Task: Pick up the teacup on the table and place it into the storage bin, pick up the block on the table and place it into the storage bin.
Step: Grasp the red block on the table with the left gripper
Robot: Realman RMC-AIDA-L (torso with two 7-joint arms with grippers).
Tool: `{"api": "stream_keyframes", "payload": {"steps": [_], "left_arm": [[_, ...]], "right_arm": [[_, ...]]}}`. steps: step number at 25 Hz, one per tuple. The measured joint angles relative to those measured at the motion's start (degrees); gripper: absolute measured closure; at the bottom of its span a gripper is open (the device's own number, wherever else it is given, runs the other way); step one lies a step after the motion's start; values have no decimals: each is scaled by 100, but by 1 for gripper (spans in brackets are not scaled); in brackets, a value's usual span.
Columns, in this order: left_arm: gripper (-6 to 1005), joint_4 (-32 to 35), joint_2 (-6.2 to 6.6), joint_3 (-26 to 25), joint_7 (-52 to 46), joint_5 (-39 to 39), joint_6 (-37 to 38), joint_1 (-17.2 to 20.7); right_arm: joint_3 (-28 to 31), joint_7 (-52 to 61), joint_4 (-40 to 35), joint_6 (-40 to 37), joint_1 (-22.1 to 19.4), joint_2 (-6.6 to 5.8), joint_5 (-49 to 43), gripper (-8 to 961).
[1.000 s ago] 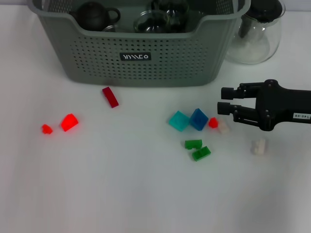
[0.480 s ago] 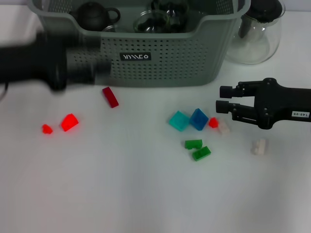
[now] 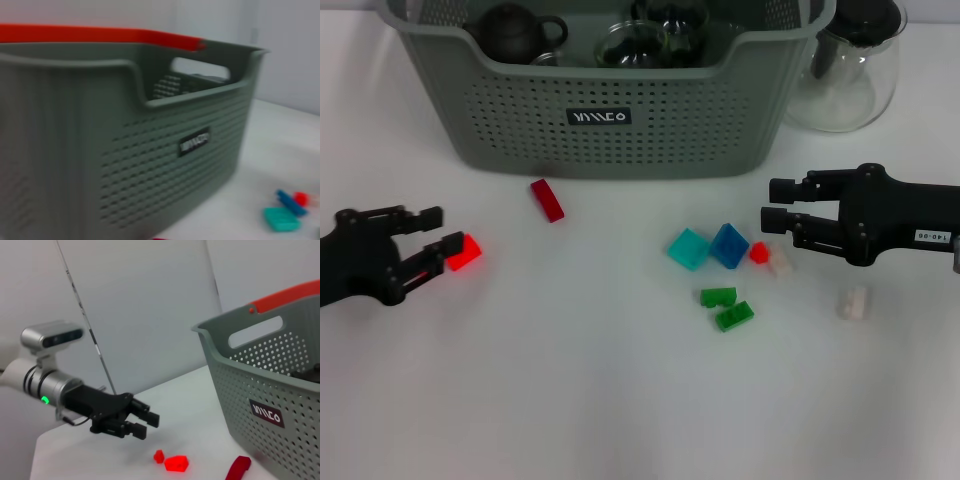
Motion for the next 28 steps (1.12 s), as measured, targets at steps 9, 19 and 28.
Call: {"api": "stream_keyframes", "payload": {"steps": [9, 19, 28], "left_arm": [[596, -1507, -7, -1713, 2181, -69, -477, 389], [599, -2065, -17, -1902, 2498, -10, -1170, 490], [633, -2232, -8, -1903, 2531, -16, -1576, 406]], "right_arm": [[0, 25, 8, 36, 18, 3, 0, 529], [0, 29, 33, 46, 24, -3, 6, 529], [0, 29, 61, 45, 0, -17, 7, 529]]}}
